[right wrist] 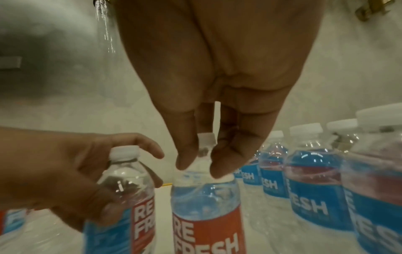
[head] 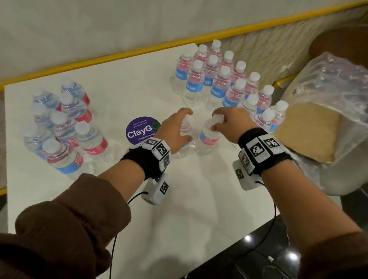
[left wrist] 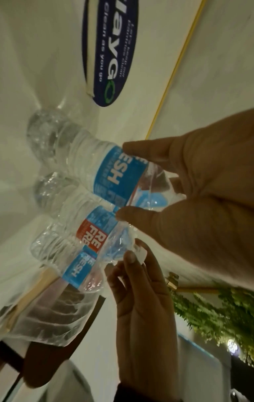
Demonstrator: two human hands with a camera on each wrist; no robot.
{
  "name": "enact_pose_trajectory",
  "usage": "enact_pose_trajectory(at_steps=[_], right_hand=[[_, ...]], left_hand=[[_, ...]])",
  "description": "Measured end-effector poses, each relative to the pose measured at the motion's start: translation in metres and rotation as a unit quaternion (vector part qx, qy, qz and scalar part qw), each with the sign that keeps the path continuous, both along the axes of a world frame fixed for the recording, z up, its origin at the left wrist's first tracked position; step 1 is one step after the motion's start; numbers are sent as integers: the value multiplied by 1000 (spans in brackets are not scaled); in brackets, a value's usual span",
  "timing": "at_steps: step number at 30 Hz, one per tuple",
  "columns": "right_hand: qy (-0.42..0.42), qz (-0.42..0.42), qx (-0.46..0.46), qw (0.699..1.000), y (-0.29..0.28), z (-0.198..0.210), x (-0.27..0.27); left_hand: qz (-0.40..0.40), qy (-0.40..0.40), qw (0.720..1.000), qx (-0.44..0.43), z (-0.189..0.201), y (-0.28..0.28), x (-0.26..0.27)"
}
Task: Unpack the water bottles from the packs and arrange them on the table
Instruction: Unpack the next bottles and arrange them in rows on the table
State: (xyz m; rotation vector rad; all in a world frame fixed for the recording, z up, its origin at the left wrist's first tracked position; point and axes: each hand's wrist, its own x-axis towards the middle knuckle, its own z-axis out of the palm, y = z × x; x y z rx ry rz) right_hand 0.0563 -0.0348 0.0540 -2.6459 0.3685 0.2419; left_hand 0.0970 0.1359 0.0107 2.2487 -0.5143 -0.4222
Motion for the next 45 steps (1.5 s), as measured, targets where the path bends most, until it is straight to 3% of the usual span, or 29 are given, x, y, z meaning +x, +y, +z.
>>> enact_pose_trajectory(at_steps=[8, 14, 23, 26, 31, 37, 45], right_hand=[[38, 92, -127, 987, -15, 18, 59], [17, 115, -155, 981, -13, 13, 85], [-33, 88, -143, 985, -13, 6, 96], [-20, 60, -115, 991, -13, 10, 100], [11, 48, -150, 987, -15, 21, 109], [21, 44, -173, 984, -15, 27, 115], [11, -23, -147, 989, -19, 25, 118]], left_hand=[[76, 1, 996, -48, -6, -2, 19], [95, -2, 994, -58, -9, -1, 36], [80, -3, 994, -77, -12, -1, 47], [76, -9, 994, -72, -13, -1, 50], [70, -6, 994, -79, -15, 0, 52], [71, -9, 994, -86, -16, 2, 50], [71, -9, 994, -86, -15, 1, 51]])
